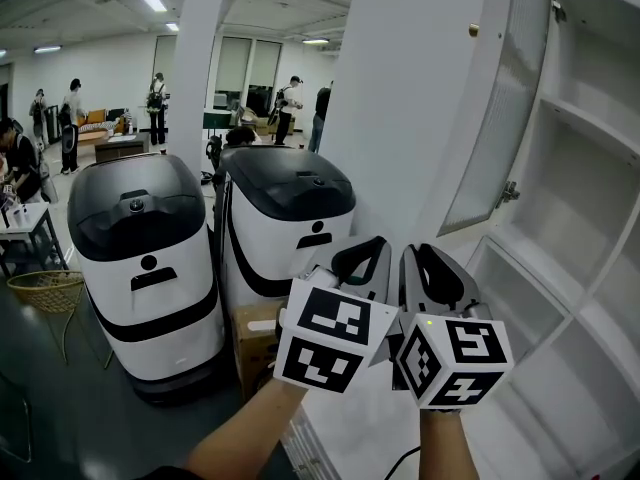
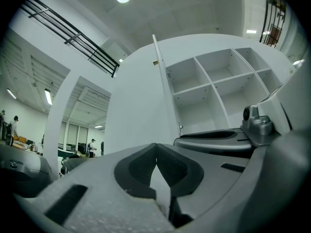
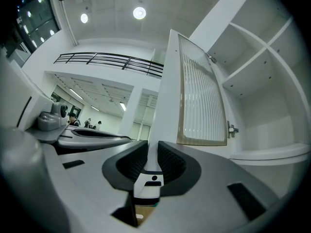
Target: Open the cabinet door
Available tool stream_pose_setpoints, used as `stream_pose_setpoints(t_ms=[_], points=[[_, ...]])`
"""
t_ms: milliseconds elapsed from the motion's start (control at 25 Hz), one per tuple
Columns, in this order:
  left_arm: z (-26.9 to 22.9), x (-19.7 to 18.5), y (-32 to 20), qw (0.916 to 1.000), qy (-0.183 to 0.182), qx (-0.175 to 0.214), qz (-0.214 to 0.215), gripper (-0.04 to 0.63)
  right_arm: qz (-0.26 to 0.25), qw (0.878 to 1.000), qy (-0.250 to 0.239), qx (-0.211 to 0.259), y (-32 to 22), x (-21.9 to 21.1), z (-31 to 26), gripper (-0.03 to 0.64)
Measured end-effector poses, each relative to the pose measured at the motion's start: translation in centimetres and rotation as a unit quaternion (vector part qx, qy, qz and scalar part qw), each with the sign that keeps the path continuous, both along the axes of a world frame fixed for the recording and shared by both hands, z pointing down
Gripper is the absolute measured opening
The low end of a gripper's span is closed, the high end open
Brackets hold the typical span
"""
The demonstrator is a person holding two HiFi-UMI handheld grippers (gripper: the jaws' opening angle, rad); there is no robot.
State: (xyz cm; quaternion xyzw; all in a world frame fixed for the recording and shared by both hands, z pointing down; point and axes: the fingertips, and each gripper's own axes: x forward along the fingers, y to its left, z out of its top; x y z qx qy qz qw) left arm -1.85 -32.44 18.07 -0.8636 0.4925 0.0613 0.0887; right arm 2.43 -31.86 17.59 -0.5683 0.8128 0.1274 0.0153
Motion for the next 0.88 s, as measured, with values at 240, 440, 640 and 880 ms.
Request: stream_pose_setpoints(t_ms=[240,440,640,880], points=[[0.2,-1.1,-1.9,1.0000,0.002,0.000,0.010,0.014,0.000,1.000,0.003,0.000,-2.0,-1.5,0.0,0.072],[0.2,-1.7,-3.2,0.9998,0.003,0.000,0.022,0.014,0.003,1.000,0.002,-0.002,-3.5,-2.5,-0.1,0.072],[0.0,-2.0,-3.5,0.9994,0.007,0.000,0.035,0.014,0.008,1.000,0.002,-0.004,-3.9,-2.7,0.0,0.072],[-0.3,-1.3,-2.3,0.9991,0.005,-0.001,0.043,0.014,-0.007,1.000,-0.010,-0.023,-2.8,-2.2,0.0,0.067]])
